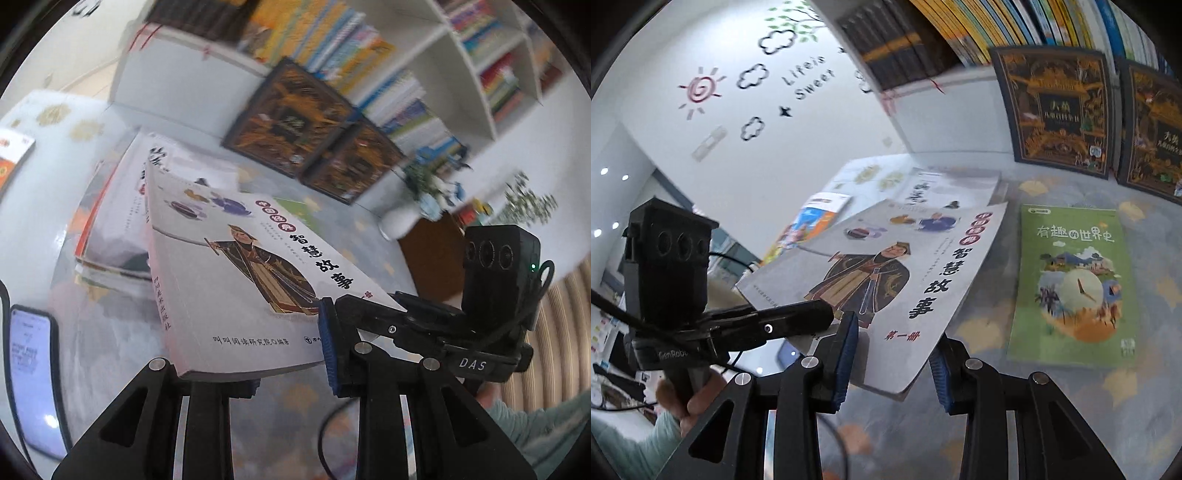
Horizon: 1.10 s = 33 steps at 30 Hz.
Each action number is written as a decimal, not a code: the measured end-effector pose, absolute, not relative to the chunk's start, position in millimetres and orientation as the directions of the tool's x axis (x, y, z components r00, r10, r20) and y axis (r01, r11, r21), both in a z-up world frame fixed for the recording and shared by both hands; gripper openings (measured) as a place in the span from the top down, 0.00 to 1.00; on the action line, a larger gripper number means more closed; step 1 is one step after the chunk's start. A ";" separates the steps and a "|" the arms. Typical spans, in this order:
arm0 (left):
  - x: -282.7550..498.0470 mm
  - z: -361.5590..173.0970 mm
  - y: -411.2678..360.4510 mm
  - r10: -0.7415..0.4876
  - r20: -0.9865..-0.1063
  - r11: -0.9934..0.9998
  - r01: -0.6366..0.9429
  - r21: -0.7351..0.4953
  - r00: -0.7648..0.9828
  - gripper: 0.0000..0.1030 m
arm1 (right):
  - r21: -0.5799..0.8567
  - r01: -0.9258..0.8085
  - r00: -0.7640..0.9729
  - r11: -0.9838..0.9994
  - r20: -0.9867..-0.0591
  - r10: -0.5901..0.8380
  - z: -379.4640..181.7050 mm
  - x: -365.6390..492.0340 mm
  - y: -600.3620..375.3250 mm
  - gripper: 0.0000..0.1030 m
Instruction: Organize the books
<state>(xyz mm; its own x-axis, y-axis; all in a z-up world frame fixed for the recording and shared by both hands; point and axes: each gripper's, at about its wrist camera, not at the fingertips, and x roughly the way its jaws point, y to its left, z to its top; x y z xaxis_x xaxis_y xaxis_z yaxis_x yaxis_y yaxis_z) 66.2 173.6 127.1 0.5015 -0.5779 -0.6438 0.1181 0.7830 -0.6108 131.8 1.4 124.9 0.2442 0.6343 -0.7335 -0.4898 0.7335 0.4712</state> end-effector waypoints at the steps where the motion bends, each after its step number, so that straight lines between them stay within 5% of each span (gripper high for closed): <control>1: 76.2 118.1 177.0 -0.575 -0.650 0.783 0.105 -0.613 0.497 0.77 | 0.471 -0.474 0.240 0.744 -0.744 0.624 117.7 141.9 5.9 0.66; 11: 132.4 74.1 214.6 -0.482 -0.722 0.793 -0.104 -0.601 0.496 0.70 | 0.491 -0.372 0.211 0.788 -0.782 0.586 76.0 192.0 43.0 0.66; 18: 97.3 55.7 214.6 -0.428 -0.754 0.757 -0.258 -0.600 0.498 0.68 | 0.509 -0.328 0.175 0.796 -0.795 0.581 58.3 202.9 51.6 0.65; 33: 40.1 37.7 108.7 -0.524 -0.793 0.819 -0.070 -0.569 0.310 0.68 | 0.508 -0.161 0.211 0.846 -0.820 0.532 50.1 159.4 -75.2 0.51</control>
<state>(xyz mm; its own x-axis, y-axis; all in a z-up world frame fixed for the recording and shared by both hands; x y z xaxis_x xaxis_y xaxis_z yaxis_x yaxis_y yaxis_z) 40.1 108.7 37.7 0.3095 -0.5243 -0.7933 -0.0698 0.8195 -0.5689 159.4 -75.2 50.1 0.2108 0.5320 -0.8201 -0.1608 0.8464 0.5078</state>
